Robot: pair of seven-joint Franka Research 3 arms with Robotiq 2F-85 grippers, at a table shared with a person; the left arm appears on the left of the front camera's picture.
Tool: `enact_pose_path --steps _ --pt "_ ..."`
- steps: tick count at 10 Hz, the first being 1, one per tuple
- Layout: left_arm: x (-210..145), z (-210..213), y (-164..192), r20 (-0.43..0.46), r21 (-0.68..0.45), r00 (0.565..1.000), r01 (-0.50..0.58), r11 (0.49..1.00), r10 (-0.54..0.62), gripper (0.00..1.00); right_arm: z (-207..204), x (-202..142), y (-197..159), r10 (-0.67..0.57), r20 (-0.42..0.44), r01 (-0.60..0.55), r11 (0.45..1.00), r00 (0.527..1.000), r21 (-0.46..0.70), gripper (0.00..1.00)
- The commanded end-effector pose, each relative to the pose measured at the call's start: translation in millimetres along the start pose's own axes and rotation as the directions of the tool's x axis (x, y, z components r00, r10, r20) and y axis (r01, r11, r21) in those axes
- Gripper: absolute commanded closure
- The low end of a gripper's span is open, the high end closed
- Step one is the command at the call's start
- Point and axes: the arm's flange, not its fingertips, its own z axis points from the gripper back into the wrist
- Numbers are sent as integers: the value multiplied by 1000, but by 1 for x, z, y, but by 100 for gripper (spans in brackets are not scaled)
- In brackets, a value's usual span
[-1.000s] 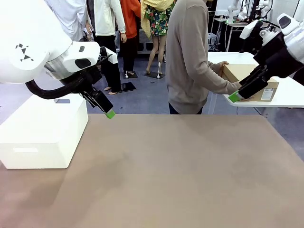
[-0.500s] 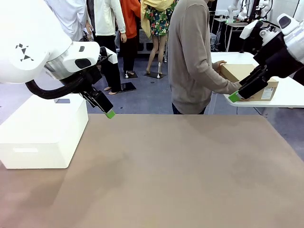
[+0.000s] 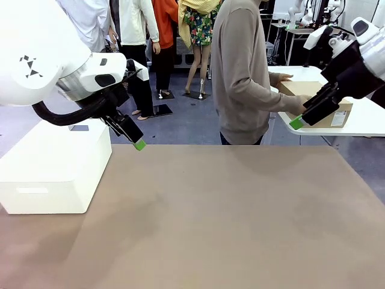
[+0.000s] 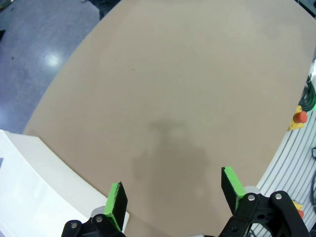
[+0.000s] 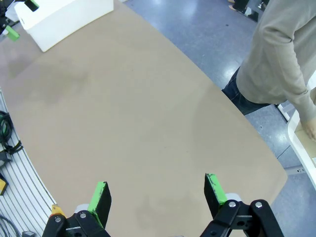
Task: Pack the shoes into the box.
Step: Press down on the lid of the Shoes Box.
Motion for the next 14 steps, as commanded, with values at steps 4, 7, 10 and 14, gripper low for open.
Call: enact_pose_path --steps 4,7,10,14 --pt "1 0 2 -1 1 1000 -4 1000 4 0 0 4 0 -15 -8 15 1000 1000 -18 0" --pt "1 0 2 -1 1 1000 -4 1000 4 0 0 4 0 -15 -8 15 1000 1000 -18 0" --pt "1 0 2 -1 1 1000 -4 1000 4 0 0 4 0 -15 -8 15 1000 1000 -18 0" --pt "1 0 2 -1 1 1000 -4 1000 4 0 0 4 0 -15 -8 15 1000 1000 -18 0"
